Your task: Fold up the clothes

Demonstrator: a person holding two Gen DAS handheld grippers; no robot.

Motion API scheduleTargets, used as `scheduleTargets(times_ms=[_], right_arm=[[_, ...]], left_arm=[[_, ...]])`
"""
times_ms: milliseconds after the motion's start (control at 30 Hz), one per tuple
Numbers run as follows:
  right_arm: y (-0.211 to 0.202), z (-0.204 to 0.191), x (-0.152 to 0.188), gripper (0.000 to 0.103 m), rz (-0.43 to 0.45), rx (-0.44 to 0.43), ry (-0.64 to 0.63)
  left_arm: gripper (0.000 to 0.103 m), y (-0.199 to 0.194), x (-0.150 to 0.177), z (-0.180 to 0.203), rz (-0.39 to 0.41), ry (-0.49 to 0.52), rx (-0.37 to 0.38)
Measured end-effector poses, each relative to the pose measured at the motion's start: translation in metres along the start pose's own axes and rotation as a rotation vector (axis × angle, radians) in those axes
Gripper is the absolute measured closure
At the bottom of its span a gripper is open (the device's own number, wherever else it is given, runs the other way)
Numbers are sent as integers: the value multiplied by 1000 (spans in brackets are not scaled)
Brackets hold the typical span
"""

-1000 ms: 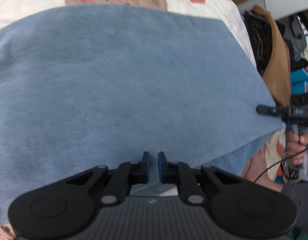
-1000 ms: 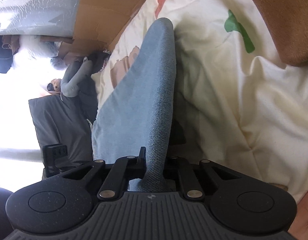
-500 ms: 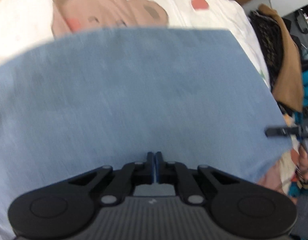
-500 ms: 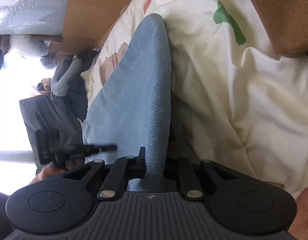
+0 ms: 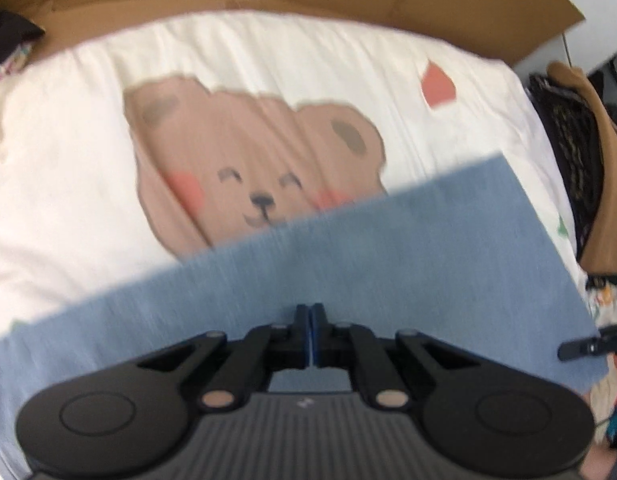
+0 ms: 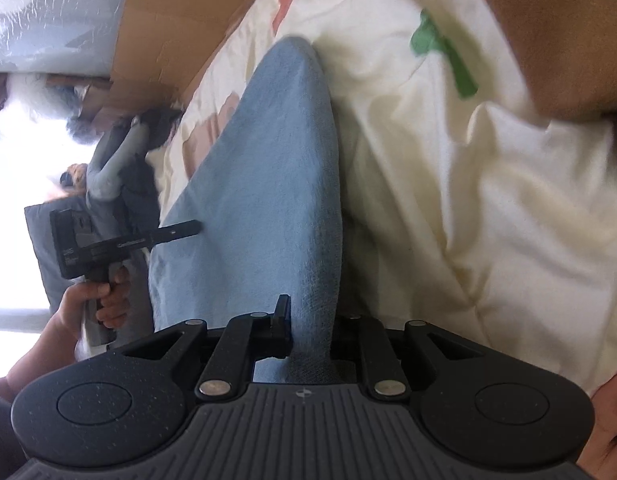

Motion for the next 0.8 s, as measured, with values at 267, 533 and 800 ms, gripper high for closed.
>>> scheduleTargets(times_ms=[267, 533, 800], right_arm=[[3, -3, -12, 66, 21, 16, -10], [5, -4, -27, 65, 32, 37, -40], [6, -4, -35, 65, 40, 38, -41]], left_arm=[[100, 6, -16, -2, 82, -41, -40], [101, 18, -1, -5, 69, -89, -11], [101, 12, 27, 14, 24, -61, 33]])
Point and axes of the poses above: each gripper's, at about its wrist camera, not at the fingertips, and y roughly the way its jaws point, z to its right, x to its underside, the point moved 6 cm from there along y, roughly the way its jaws point, and after that the axes turned 6 degrees about y, right-handed, at the moved point
